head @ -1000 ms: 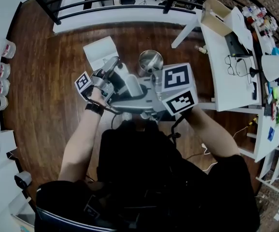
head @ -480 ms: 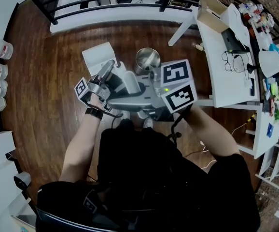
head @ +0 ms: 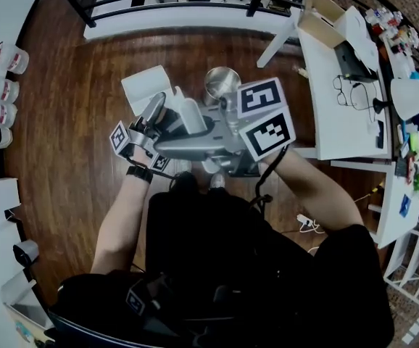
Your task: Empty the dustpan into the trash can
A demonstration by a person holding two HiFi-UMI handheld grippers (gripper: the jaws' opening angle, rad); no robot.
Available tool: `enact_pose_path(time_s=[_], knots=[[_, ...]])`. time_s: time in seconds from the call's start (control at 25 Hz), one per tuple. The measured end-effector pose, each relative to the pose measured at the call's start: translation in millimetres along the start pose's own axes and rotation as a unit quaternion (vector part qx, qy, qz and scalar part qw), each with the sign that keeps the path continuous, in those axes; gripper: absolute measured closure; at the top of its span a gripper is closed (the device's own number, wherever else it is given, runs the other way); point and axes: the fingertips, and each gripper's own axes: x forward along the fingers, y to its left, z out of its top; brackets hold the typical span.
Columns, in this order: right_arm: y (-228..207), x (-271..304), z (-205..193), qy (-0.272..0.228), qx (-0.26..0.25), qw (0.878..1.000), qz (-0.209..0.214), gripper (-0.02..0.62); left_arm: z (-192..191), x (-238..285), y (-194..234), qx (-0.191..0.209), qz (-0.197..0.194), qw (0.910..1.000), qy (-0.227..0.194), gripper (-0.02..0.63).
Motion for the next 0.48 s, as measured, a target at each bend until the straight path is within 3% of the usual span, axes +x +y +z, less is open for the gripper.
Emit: enact_pose_path(time_s=[0.28,0.48], knots=[[27,-1,-31,0.022,0.013,0.999,0.032,0.588,-21,-44,9,0.012,0.007,0.9985,-0.054,0.391],[51,-21,-51,0.021,0.017,0.998,0.055,0.588,-52,-60,15,0.027,-0.006,0.9981,-0.056,0.391]])
